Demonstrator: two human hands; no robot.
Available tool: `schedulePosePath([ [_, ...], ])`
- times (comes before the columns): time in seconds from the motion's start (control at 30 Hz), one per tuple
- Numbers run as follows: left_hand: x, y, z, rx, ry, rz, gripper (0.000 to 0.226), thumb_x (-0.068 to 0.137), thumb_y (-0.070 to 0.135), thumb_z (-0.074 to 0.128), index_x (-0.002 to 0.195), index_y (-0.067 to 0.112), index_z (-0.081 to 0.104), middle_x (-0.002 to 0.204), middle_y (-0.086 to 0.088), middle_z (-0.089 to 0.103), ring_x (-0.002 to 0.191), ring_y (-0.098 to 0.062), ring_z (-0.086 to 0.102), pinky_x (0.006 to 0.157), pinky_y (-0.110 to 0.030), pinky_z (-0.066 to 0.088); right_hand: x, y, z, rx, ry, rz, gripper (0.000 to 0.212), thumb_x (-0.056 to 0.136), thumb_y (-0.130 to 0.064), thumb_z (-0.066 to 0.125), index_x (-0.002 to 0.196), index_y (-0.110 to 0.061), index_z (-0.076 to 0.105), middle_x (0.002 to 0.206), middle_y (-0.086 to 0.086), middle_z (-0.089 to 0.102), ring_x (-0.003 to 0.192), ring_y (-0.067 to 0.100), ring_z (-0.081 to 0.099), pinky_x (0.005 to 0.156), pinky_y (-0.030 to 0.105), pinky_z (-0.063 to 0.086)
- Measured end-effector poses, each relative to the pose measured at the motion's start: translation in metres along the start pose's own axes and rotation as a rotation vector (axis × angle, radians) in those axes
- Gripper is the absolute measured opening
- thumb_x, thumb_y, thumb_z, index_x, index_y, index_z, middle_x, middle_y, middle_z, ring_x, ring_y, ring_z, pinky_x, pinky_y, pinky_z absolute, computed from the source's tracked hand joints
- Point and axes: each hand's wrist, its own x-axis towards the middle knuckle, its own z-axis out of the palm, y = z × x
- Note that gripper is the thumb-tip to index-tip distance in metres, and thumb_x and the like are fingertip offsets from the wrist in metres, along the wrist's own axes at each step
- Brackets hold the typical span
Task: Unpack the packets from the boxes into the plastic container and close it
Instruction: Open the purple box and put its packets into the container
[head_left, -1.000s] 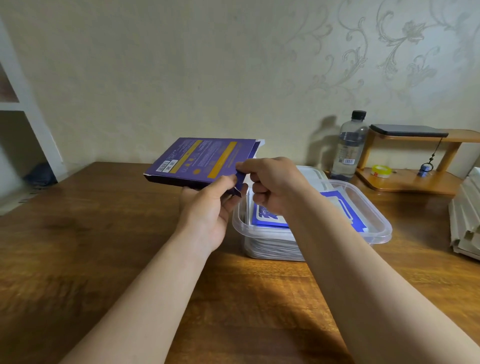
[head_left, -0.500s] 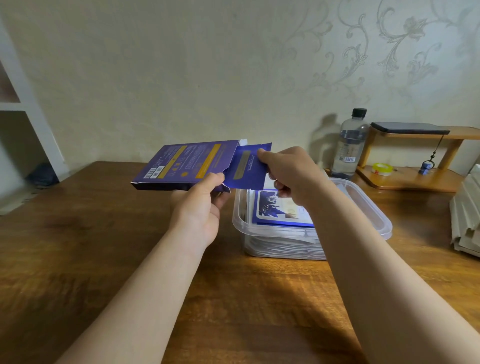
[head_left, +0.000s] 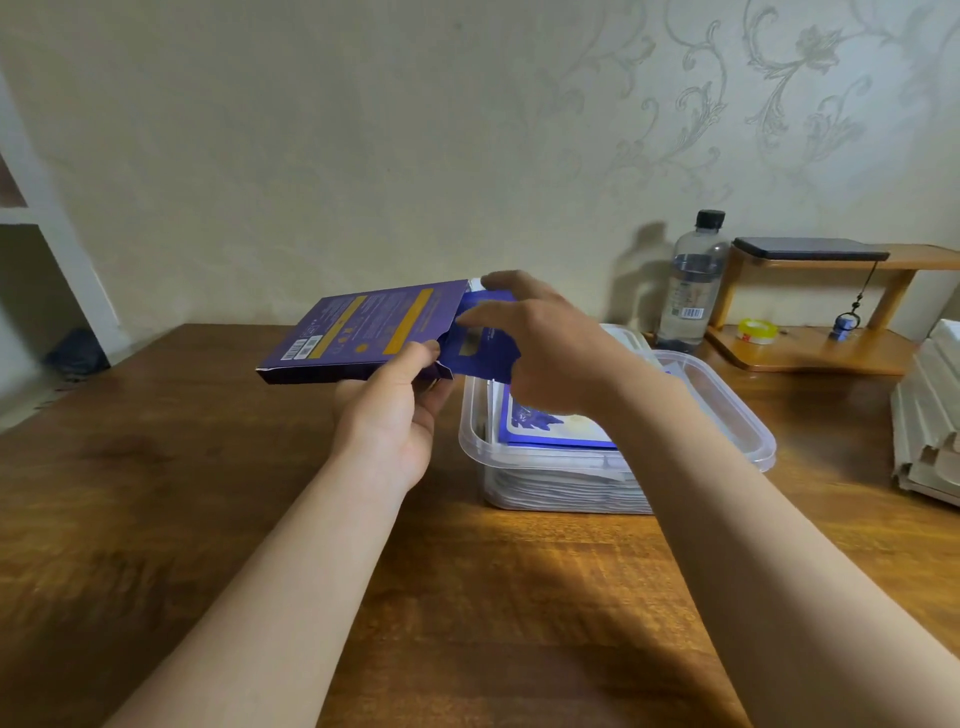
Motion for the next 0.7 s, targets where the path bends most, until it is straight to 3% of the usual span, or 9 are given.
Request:
schedulePosePath([
  [0.17, -0.001, 0.0, 0.002, -0.031, -0.028, -0.008, 0.045, 0.085, -0.004, 0.073, 0.127, 0.005, 0.06, 0.116, -0.018, 0.072, 0.089, -0.025, 0.076, 0.072, -0.034, 0.064, 0.0, 0.013, 0.014, -0.326, 0.012, -0.112, 0.079, 0.076, -0.004, 0.068, 0.148, -0.024, 0.043, 0.155, 0.012, 0.034, 0.142, 0.031, 0.033, 0.107, 0.047, 0.037],
  [0.27, -0.002, 0.001, 0.003, -0.063, -0.013, -0.039, 0.046, 0.084, -0.005, 0.074, 0.126, 0.007, 0.058, 0.117, -0.019, 0.07, 0.1, -0.03, 0.074, 0.076, -0.038, 0.064, -0.003, 0.023, 0.028, -0.496, 0.035, -0.154, 0.088, 0.072, -0.02, 0.076, 0.15, -0.019, 0.038, 0.148, 0.01, 0.044, 0.139, 0.031, 0.039, 0.107, 0.053, 0.037],
  [0.33, -0.003, 0.001, 0.003, -0.07, -0.015, -0.055, 0.048, 0.084, -0.005, 0.074, 0.126, 0.009, 0.057, 0.118, -0.019, 0.069, 0.104, -0.032, 0.073, 0.074, -0.038, 0.064, -0.006, 0.024, 0.033, -0.514, 0.101, -0.183, 0.087, 0.067, -0.021, 0.083, 0.145, -0.014, 0.046, 0.137, 0.01, 0.055, 0.13, 0.031, 0.05, 0.101, 0.051, 0.043],
  [0.43, -0.004, 0.0, 0.004, -0.054, -0.022, -0.062, 0.053, 0.084, -0.006, 0.075, 0.131, 0.007, 0.056, 0.12, -0.02, 0.069, 0.101, -0.032, 0.074, 0.071, -0.037, 0.064, -0.007, 0.026, 0.036, -0.514, 0.249, -0.24, 0.063, 0.072, -0.014, 0.077, 0.132, -0.013, 0.058, 0.121, 0.007, 0.065, 0.114, 0.031, 0.061, 0.09, 0.044, 0.045],
  [0.53, -0.007, 0.002, 0.004, -0.05, -0.037, -0.084, 0.043, 0.085, -0.005, 0.073, 0.124, 0.008, 0.059, 0.118, -0.022, 0.069, 0.098, -0.031, 0.074, 0.073, -0.04, 0.064, -0.008, 0.031, 0.033, -0.471, 0.331, -0.252, 0.031, 0.086, -0.012, 0.062, 0.116, -0.016, 0.065, 0.111, 0.002, 0.068, 0.108, 0.03, 0.062, 0.089, 0.041, 0.044],
  [0.7, -0.008, 0.002, 0.003, -0.055, -0.035, -0.143, 0.049, 0.086, -0.007, 0.072, 0.13, 0.005, 0.054, 0.118, -0.023, 0.066, 0.103, -0.037, 0.072, 0.075, -0.044, 0.064, -0.018, 0.051, 0.018, -0.376, 0.402, -0.192, 0.015, 0.084, -0.008, 0.066, 0.098, -0.012, 0.07, 0.1, 0.004, 0.072, 0.093, 0.031, 0.065, 0.086, 0.039, 0.044],
])
